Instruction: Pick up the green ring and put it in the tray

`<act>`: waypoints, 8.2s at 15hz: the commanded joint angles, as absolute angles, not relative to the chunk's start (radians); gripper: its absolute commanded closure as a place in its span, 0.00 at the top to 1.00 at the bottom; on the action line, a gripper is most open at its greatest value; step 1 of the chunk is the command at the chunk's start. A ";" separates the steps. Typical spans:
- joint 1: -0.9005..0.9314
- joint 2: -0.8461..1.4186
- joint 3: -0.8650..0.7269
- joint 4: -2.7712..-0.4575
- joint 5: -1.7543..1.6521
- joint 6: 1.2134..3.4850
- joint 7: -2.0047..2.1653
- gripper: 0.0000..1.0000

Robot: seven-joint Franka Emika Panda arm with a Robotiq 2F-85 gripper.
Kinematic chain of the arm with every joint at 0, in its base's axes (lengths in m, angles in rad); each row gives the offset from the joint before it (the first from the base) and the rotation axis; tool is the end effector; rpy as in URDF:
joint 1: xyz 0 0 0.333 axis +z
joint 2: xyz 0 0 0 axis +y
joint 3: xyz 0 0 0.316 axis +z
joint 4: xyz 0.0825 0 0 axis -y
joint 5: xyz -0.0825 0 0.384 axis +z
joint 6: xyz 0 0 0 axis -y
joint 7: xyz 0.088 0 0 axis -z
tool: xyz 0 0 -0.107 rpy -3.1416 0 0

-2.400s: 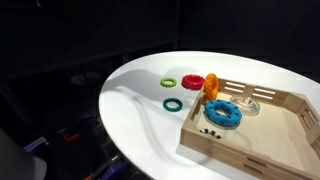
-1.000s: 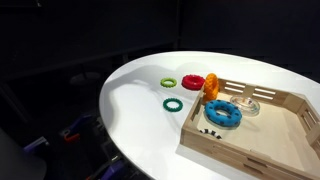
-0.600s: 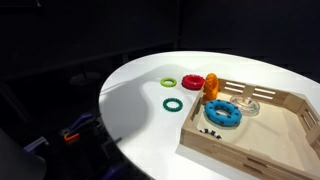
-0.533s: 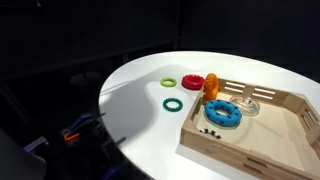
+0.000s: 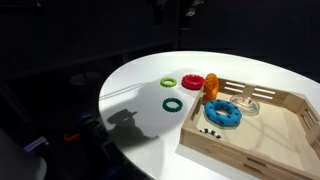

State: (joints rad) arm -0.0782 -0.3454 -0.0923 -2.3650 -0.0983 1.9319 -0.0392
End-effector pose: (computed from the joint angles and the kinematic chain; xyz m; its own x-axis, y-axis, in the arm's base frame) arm 0.4234 -0.0811 0.4511 0.9919 -0.0877 -0.0915 -0.0830 -0.9951 0.0537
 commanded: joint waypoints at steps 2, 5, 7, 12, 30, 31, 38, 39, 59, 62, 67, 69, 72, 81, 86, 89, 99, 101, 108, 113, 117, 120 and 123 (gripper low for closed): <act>-0.099 -0.279 -0.109 -2.366 -0.080 1.970 -0.025 1.00; -0.096 -0.280 -0.103 -2.372 -0.097 1.963 -0.038 1.00; -0.096 -0.280 -0.102 -2.372 -0.097 1.963 -0.038 1.00; -0.098 -0.271 -0.111 -2.384 -0.089 1.985 -0.056 1.00; -0.132 -0.077 -0.145 -2.579 -0.102 2.428 -0.054 1.00; -0.135 -0.059 -0.147 -2.578 -0.101 2.442 -0.054 1.00; -0.134 0.006 -0.143 -2.571 -0.079 2.471 -0.064 1.00; -0.132 0.006 -0.141 -2.572 -0.081 2.471 -0.062 1.00; -0.098 0.076 -0.112 -2.522 -0.127 2.484 0.005 1.00; -0.095 0.083 -0.112 -2.509 -0.127 2.484 0.009 1.00; -0.094 0.100 -0.113 -2.498 -0.126 2.485 0.010 1.00; -0.093 0.106 -0.113 -2.496 -0.127 2.485 0.012 1.00; -0.091 0.114 -0.114 -2.494 -0.130 2.486 0.014 0.87; -0.089 0.046 -0.107 -2.507 -0.104 2.454 -0.010 0.45; -0.094 -0.035 -0.107 -2.483 -0.101 2.399 -0.003 0.45; -0.108 -0.065 -0.117 -2.439 -0.112 2.367 0.023 0.45; -0.183 -0.027 -0.170 -2.300 -0.129 2.338 0.154 0.45; -0.191 -0.016 -0.178 -2.293 -0.132 2.338 0.175 0.45; -0.189 -0.015 -0.189 -2.293 -0.115 2.285 0.160 1.00; -0.180 -0.076 -0.183 -2.282 -0.077 2.124 0.051 1.00; -0.171 -0.146 -0.179 -2.268 -0.072 1.941 -0.045 1.00; -0.162 -0.200 -0.174 -2.269 -0.089 1.837 -0.102 1.00; -0.153 -0.240 -0.171 -2.272 -0.095 1.784 -0.137 1.00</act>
State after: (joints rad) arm -0.1595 -0.1972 -0.1747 -2.2762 -0.0921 1.8398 -0.0911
